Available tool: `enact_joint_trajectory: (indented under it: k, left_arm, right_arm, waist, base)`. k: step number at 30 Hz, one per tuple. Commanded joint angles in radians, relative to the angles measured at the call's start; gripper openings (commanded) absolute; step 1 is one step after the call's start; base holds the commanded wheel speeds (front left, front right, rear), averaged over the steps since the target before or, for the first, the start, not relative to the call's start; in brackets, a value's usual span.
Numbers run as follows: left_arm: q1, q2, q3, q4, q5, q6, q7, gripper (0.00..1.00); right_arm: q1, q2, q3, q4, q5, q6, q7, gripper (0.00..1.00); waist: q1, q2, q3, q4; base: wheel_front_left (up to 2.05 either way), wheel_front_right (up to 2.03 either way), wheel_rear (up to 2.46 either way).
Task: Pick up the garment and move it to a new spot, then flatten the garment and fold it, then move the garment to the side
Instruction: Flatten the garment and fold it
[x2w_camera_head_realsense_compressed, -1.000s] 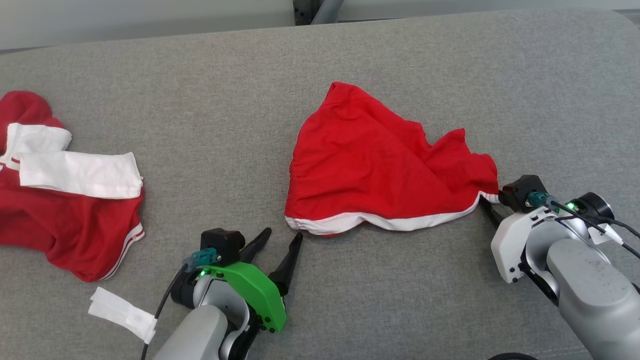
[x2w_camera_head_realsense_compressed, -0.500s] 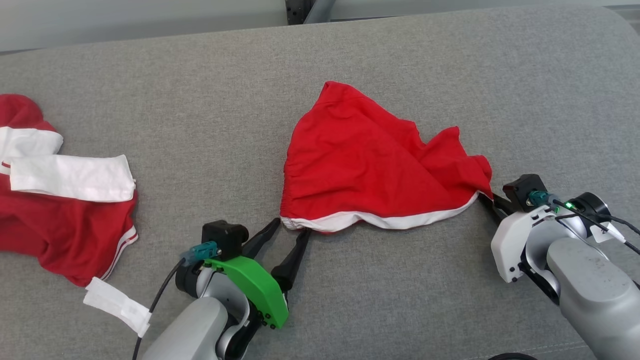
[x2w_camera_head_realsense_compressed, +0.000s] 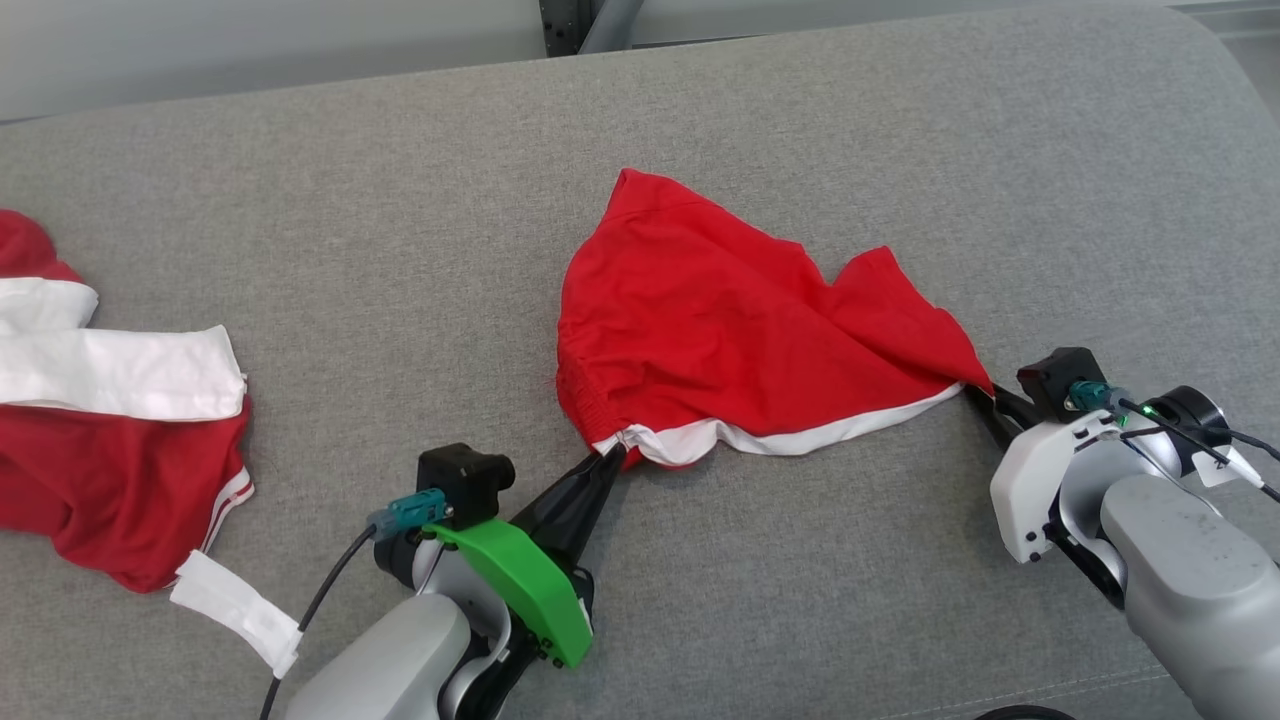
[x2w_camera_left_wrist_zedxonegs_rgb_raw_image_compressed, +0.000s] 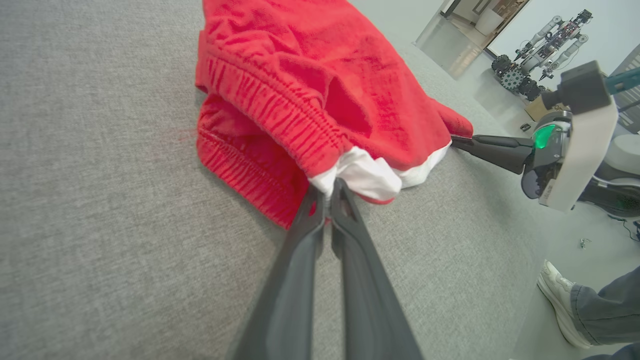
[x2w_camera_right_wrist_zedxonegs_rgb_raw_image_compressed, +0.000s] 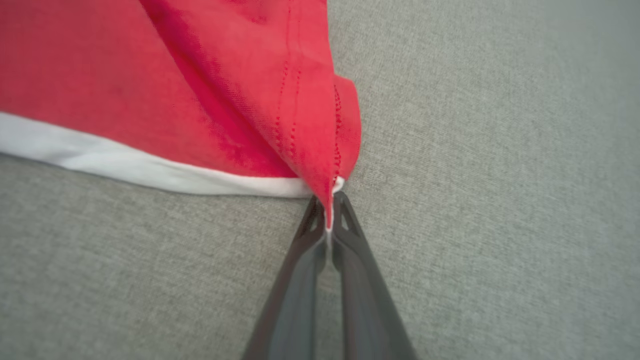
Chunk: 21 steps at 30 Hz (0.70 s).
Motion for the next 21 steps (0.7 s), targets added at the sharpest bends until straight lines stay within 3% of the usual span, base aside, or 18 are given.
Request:
enact_joint_trajectory:
  k: [1, 4, 6, 14, 21]
  left_arm:
    - [-0.016, 0.014, -0.011, -0.006, -0.016, 0.000, -0.005, 0.00]
    - [-0.024, 0.038, -0.032, -0.042, -0.060, 0.000, -0.010, 0.00]
    - [-0.040, 0.074, -0.034, -0.091, -0.097, 0.000, 0.004, 0.00]
    - [-0.219, 0.255, -0.015, -0.321, -0.189, 0.000, 0.153, 0.00]
    - [-0.406, 0.355, 0.066, -0.424, -0.266, 0.000, 0.276, 0.00]
  right_arm:
    - [0.005, 0.001, -0.001, 0.002, 0.019, -0.002, -0.006, 0.00]
    - [0.014, 0.005, -0.027, -0.038, 0.087, -0.002, -0.011, 0.00]
    - [0.032, 0.017, -0.057, -0.107, 0.200, -0.002, 0.018, 0.00]
    - [-0.005, -0.162, -0.129, -0.485, 0.511, -0.001, 0.280, 0.00]
    - [-0.085, -0.245, -0.267, -0.657, 0.592, -0.001, 0.441, 0.00]
  waist:
    - [0.0000, 0.0000, -0.004, -0.002]
    - [0.0000, 0.0000, -0.009, -0.007]
    - [0.0000, 0.0000, -0.008, -0.010]
    - [0.0000, 0.0000, 0.022, -0.016]
    - [0.0000, 0.0000, 0.079, -0.018]
  base:
    - [0.00, 0.00, 0.00]
    - [0.00, 0.00, 0.00]
    - [0.00, 0.00, 0.00]
    - [0.00, 0.00, 0.00]
    - [0.00, 0.00, 0.00]
